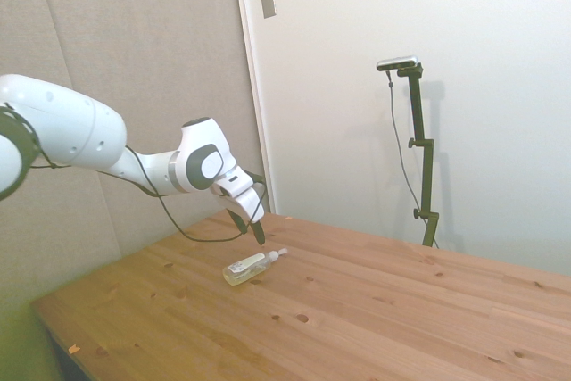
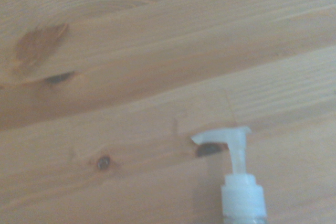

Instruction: Stand the sanitizer

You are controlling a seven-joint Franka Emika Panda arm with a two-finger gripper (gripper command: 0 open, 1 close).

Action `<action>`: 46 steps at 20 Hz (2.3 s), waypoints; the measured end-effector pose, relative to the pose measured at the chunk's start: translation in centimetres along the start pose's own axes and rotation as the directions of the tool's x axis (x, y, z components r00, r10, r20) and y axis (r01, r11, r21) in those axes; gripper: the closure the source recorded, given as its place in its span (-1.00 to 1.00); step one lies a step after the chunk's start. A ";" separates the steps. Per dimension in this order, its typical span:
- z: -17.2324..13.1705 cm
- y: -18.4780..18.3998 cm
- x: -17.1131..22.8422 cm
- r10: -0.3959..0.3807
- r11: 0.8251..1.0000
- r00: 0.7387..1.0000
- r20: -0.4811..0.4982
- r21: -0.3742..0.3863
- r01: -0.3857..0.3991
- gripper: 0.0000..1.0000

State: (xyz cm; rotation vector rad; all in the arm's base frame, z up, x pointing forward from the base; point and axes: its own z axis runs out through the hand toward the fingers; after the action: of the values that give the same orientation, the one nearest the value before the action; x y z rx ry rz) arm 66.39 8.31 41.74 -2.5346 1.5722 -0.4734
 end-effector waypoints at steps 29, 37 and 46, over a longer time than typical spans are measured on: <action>7.5 -0.5 4.0 0.054 0.994 0.998 0.031 -0.100 -0.050 1.00; 7.6 -0.1 5.0 0.060 0.993 0.998 0.036 -0.100 -0.056 1.00; 7.7 0.3 5.7 0.067 0.993 0.996 0.052 -0.097 -0.061 1.00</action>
State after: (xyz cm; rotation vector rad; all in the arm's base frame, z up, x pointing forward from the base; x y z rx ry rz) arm 71.02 2.69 35.49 -2.5328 1.6892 -0.3248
